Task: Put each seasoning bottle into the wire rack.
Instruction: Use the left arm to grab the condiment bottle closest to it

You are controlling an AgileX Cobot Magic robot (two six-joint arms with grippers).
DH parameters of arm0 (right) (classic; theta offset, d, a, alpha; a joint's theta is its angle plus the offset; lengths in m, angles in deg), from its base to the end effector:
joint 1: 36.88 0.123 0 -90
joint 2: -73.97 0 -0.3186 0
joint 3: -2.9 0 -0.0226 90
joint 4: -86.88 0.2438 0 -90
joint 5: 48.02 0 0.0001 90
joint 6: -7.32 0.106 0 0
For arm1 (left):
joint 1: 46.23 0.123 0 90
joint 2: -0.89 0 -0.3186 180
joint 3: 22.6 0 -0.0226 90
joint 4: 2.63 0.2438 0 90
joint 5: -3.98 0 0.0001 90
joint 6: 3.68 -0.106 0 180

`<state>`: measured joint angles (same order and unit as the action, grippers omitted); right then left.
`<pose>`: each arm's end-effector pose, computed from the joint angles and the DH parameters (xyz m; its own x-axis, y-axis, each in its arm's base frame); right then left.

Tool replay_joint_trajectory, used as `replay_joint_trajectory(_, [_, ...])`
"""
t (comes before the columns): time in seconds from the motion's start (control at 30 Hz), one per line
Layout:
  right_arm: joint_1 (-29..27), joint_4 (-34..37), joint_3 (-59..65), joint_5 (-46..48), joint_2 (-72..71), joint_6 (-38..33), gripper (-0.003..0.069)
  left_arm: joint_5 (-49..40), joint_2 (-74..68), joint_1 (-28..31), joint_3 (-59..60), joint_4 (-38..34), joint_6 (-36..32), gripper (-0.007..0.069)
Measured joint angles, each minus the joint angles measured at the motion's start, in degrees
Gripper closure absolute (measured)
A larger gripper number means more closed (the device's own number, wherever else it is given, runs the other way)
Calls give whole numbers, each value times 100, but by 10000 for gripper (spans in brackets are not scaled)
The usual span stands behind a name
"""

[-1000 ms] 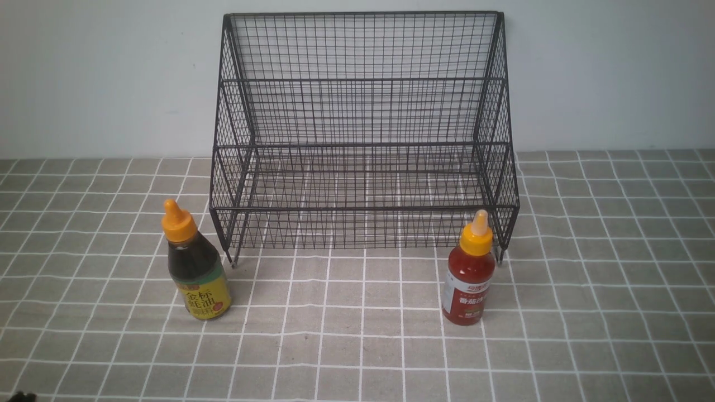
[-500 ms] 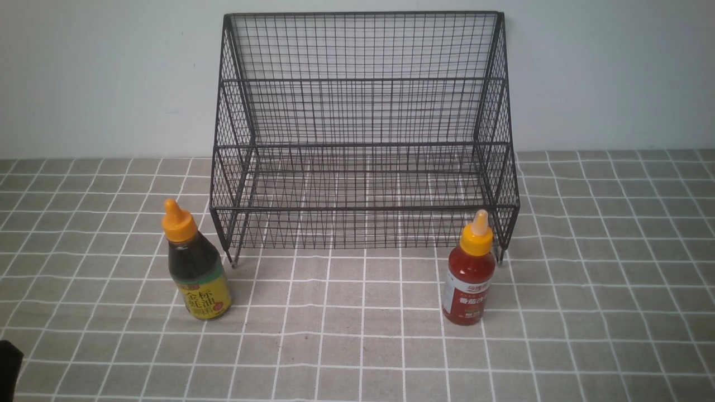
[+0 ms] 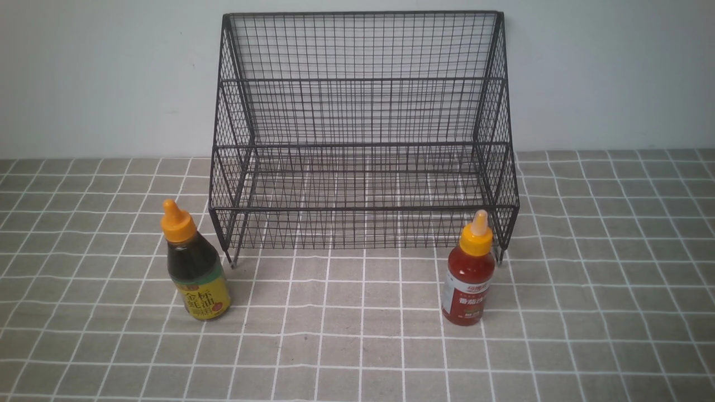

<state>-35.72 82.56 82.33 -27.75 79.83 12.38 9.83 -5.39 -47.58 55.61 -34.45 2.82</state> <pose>0.0263 -0.0022 0.1696 -0.2672 0.0122 -0.9636 0.0096 0.9999 0.0100 0.0280 0.0050 0.2229 0.1611 -0.6213 -0.7668 0.0894 0.7830 -0.6156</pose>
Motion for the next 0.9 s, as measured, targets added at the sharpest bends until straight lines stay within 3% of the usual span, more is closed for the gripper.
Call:
replay_joint_trajectory(0.17, [0, 327, 13, -350, 0, 139, 673, -1759, -440, 0, -1313, 615, -532, 631])
replay_joint_trajectory(0.4, [0, 2238, 18, -1869, 0, 1294, 673, -6139, -3326, 0, -3313, 1168, -997, 631])
replay_joint_trajectory(0.47, [0, 2639, 18, -2027, 0, 1456, 673, -6736, -4077, 0, -3654, 1262, -1134, 631])
replay_joint_trajectory(0.63, [5, 2898, 18, -2175, 0, 1419, 673, -7020, -5457, 0, -4441, 1451, -1407, 631])
replay_joint_trajectory(0.9, [5, 2916, 18, -2224, 0, 1394, 673, -6638, -6410, 0, -6003, 1775, -1539, 628])
